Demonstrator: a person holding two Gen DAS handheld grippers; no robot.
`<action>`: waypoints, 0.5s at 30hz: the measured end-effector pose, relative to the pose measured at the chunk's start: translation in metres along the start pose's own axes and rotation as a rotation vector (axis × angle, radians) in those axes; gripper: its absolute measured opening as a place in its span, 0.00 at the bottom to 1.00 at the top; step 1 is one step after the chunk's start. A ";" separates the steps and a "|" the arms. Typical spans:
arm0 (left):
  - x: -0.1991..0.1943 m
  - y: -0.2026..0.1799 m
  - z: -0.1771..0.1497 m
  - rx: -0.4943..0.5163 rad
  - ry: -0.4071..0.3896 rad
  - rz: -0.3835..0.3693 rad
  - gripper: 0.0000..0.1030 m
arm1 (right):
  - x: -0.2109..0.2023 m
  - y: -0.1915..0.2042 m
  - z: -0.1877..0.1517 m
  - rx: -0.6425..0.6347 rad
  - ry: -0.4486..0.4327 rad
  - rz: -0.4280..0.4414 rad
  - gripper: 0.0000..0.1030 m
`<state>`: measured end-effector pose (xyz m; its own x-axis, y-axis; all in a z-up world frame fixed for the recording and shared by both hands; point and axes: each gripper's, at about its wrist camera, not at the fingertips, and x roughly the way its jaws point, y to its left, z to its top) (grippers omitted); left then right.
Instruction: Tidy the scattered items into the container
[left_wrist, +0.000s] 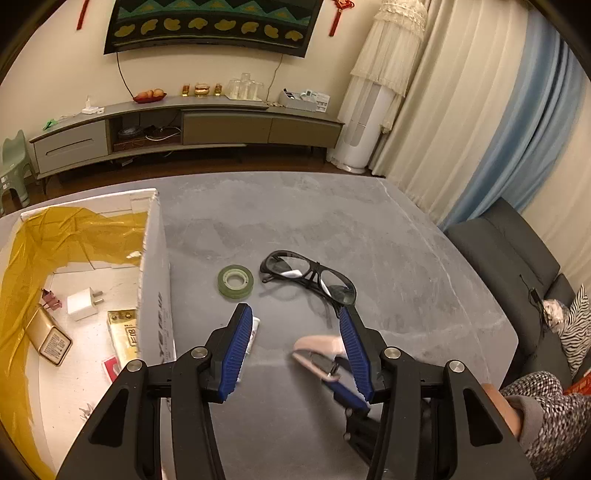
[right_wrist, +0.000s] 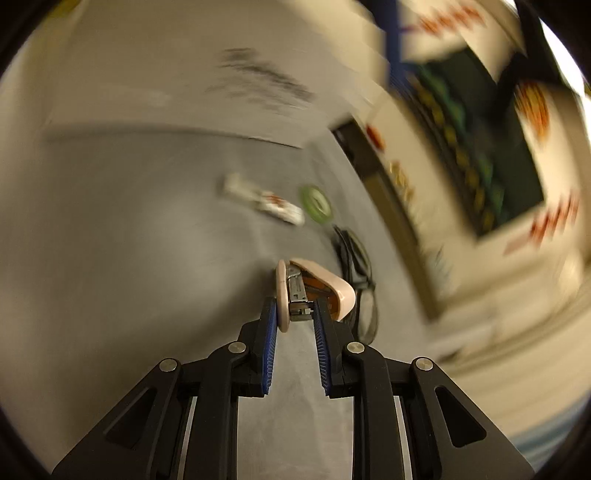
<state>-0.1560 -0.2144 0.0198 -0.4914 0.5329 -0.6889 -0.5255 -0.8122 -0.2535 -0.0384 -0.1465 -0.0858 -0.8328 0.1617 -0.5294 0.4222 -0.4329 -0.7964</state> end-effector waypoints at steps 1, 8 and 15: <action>0.002 -0.002 -0.001 0.004 0.005 0.000 0.49 | -0.003 0.005 -0.001 -0.033 -0.013 -0.002 0.20; 0.005 0.001 -0.001 -0.007 0.006 0.004 0.49 | -0.024 -0.046 -0.015 0.204 -0.055 0.262 0.37; 0.008 -0.003 -0.002 0.003 0.016 -0.005 0.49 | 0.014 -0.148 -0.048 0.697 -0.049 0.577 0.45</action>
<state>-0.1566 -0.2085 0.0135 -0.4772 0.5332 -0.6986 -0.5299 -0.8087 -0.2553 -0.0953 -0.0378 0.0103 -0.5802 -0.2773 -0.7658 0.4792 -0.8765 -0.0456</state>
